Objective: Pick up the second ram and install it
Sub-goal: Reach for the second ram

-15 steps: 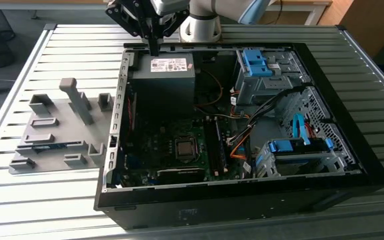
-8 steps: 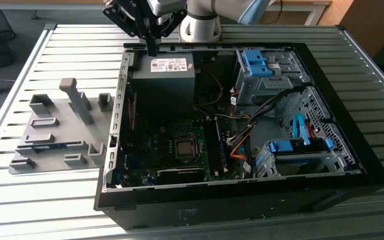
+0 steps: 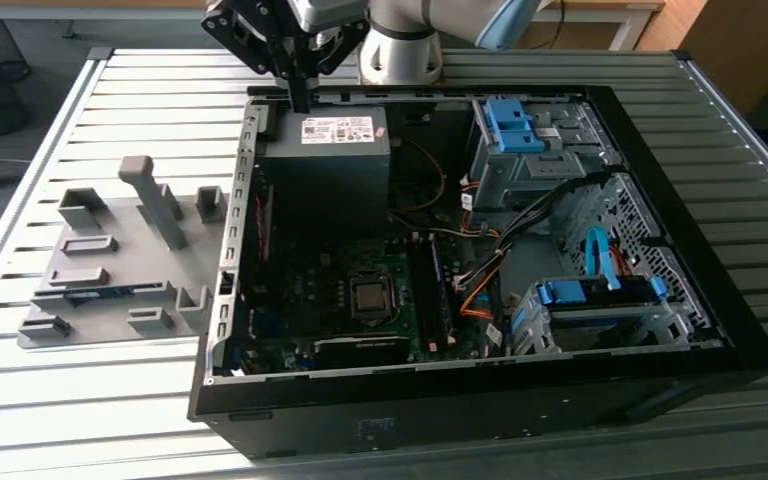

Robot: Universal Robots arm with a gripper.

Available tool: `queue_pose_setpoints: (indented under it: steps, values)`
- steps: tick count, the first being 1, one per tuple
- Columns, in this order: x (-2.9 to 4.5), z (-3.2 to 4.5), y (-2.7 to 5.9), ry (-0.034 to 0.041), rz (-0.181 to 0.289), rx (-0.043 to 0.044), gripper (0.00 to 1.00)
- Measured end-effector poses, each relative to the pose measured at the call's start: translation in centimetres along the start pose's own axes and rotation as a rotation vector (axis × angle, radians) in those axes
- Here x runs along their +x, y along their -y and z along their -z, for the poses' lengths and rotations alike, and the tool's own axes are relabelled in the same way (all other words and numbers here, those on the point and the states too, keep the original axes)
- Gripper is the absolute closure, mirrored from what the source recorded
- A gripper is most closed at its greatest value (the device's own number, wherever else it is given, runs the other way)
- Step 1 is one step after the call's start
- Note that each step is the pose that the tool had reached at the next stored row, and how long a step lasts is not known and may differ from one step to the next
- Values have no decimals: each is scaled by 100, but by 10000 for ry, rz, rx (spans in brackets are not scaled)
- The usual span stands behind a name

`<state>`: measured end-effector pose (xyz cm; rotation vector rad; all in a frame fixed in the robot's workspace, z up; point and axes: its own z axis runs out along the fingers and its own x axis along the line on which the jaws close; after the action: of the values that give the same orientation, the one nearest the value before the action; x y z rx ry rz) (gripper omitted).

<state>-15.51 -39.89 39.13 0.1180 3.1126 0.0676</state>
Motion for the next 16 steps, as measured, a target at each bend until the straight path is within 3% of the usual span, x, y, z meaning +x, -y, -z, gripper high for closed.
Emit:
queue_pose_setpoints:
  steps: [16]
  values:
    - [78, -8, 6, -1, 1, 0, 89]
